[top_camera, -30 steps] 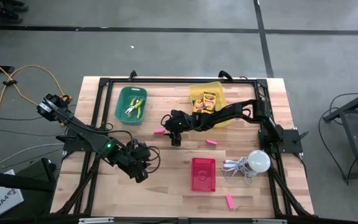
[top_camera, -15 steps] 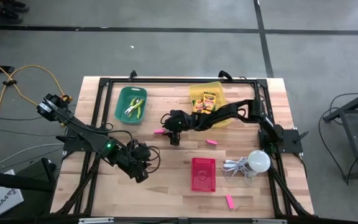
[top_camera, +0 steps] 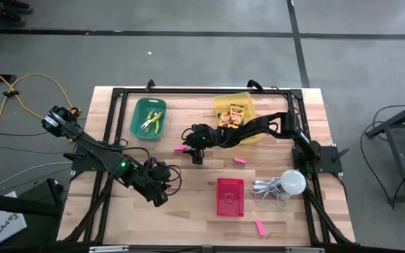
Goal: Pick & Place School Supplies
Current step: Put the pink eraser into the red bin
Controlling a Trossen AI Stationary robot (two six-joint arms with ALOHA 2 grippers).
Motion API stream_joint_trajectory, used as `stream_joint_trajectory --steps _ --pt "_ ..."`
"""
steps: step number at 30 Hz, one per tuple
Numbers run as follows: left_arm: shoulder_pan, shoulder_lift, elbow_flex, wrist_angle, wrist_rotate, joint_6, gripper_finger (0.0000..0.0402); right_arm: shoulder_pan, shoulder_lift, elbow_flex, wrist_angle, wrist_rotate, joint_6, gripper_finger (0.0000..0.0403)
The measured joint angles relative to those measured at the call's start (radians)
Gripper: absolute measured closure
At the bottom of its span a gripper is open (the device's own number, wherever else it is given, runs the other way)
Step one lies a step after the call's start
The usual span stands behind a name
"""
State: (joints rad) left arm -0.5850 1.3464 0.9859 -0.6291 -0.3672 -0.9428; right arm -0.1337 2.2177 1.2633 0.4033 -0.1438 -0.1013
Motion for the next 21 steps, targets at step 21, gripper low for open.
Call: stream_joint_trajectory --steps 21 --pt "0.0 0.0 0.0 0.015 0.001 0.0 0.0293 -0.006 0.046 0.003 0.066 -0.025 0.027 0.0229"
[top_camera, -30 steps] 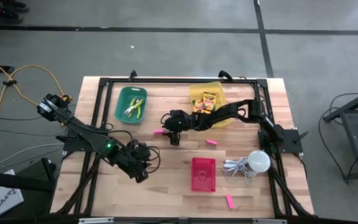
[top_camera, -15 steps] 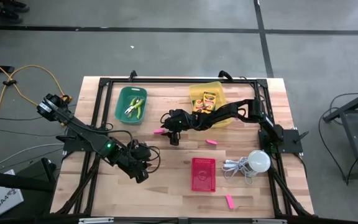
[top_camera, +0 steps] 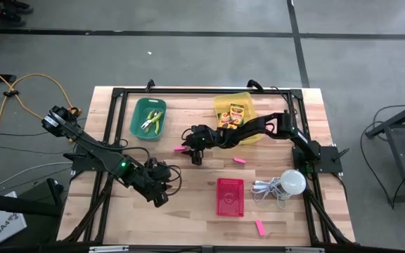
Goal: Pick & Place School Supplies
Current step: Put the pink eraser into the red bin
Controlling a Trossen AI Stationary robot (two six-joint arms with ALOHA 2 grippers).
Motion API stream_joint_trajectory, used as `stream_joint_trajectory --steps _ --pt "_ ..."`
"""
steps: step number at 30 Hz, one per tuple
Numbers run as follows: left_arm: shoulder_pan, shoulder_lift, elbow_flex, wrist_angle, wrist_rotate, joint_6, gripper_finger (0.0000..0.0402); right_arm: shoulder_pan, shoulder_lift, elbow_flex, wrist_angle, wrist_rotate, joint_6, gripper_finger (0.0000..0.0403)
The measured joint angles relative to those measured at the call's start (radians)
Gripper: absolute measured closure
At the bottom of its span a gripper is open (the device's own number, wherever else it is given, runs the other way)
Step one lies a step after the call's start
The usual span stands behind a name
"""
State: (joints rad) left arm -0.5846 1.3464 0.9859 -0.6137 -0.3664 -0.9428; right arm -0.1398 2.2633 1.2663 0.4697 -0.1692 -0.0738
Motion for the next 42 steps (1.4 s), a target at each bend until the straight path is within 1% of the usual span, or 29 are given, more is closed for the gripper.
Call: stream_joint_trajectory --steps 4,20,23,32,42 --pt "0.0 0.0 0.0 0.021 0.001 0.0 0.0293 0.0 0.001 -0.001 0.001 -0.003 0.001 0.0229" --pt "0.0 0.0 0.0 0.021 0.0 0.001 0.0293 -0.005 0.001 -0.001 0.005 -0.006 -0.001 0.0231" --pt "0.0 0.0 0.0 0.02 0.0 0.001 0.0293 -0.005 0.001 -0.001 0.005 -0.006 -0.001 0.0248" --pt "0.0 0.0 0.0 0.02 -0.001 0.001 0.0293 -0.005 0.001 -0.001 0.005 -0.021 -0.002 0.032" --pt "0.0 0.0 0.0 0.02 -0.001 0.001 0.0293 -0.005 0.001 -0.001 0.006 -0.025 -0.002 0.0376"
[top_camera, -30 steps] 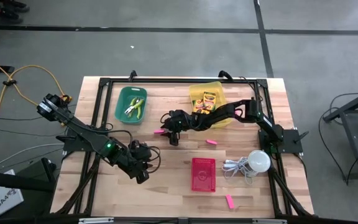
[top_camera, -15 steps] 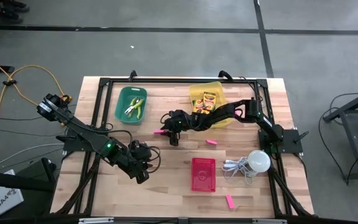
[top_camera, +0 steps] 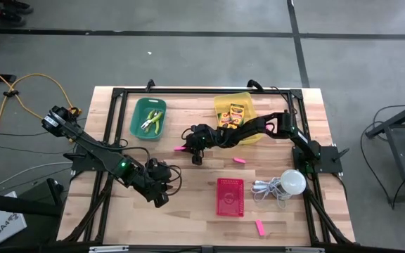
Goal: Pick & Place School Supplies
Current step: Put the pink eraser into the red bin
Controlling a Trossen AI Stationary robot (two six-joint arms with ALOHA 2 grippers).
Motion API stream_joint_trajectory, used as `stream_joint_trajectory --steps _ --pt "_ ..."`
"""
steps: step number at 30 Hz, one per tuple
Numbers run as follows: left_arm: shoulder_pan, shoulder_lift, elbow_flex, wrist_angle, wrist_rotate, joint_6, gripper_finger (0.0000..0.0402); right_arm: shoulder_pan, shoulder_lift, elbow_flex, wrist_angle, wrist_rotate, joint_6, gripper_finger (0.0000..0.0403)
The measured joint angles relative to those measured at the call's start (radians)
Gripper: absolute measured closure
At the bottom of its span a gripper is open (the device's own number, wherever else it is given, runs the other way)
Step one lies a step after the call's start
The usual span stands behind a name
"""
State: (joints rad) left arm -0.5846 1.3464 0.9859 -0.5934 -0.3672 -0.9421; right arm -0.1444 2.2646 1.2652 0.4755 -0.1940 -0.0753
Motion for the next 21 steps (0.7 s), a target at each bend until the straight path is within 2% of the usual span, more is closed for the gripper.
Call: stream_joint_trajectory --steps 10,14,21 --pt "0.0 0.0 0.0 0.0 0.0 0.0 0.0293 0.007 -0.005 0.0 0.004 0.009 0.0 0.038" --pt "0.0 0.0 0.0 0.0 0.0 0.0 0.0293 0.023 -0.044 0.001 -0.003 0.029 -0.009 0.038" --pt "0.0 0.0 0.0 0.003 0.0 0.0 0.0293 0.085 -0.198 0.0 -0.195 0.124 -0.077 0.038"
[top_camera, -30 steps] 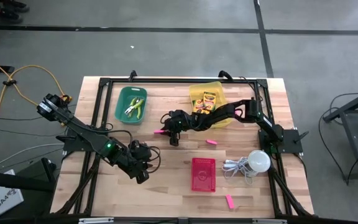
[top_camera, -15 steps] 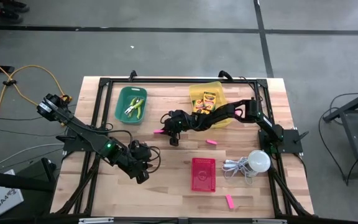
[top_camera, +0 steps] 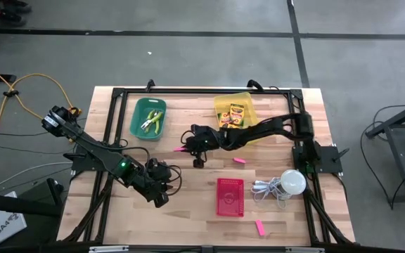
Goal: Pick & Place School Supplies
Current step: Put the pink eraser into the red bin
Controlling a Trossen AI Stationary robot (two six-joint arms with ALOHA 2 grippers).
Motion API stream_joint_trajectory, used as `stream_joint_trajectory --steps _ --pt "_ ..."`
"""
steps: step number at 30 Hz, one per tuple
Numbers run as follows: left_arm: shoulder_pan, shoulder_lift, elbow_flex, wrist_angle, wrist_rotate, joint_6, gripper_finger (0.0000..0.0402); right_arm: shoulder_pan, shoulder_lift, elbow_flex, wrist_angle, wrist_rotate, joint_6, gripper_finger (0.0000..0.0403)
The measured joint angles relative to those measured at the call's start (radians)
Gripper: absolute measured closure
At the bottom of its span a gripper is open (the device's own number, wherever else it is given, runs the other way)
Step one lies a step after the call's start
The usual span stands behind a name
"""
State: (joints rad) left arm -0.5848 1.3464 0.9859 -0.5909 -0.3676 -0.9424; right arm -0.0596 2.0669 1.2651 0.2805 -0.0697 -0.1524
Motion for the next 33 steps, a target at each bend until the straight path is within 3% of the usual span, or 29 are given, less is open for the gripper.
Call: stream_joint_trajectory --steps 8,16,24,33 --pt "0.0 0.0 0.0 0.02 -0.004 0.0 0.0293 0.084 -0.197 0.0 -0.367 0.119 0.039 0.038" --pt "0.0 0.0 0.0 0.025 -0.005 0.0 0.0293 0.185 -0.356 0.0 -0.73 0.122 0.158 0.038" --pt "0.0 0.0 0.0 0.047 -0.007 0.029 0.0293 0.307 -0.43 -0.001 -0.916 0.063 0.292 0.038" --pt "0.001 0.0 0.0 0.055 -0.007 0.029 0.0293 0.407 -0.427 0.0 -1.014 -0.041 0.402 0.038"
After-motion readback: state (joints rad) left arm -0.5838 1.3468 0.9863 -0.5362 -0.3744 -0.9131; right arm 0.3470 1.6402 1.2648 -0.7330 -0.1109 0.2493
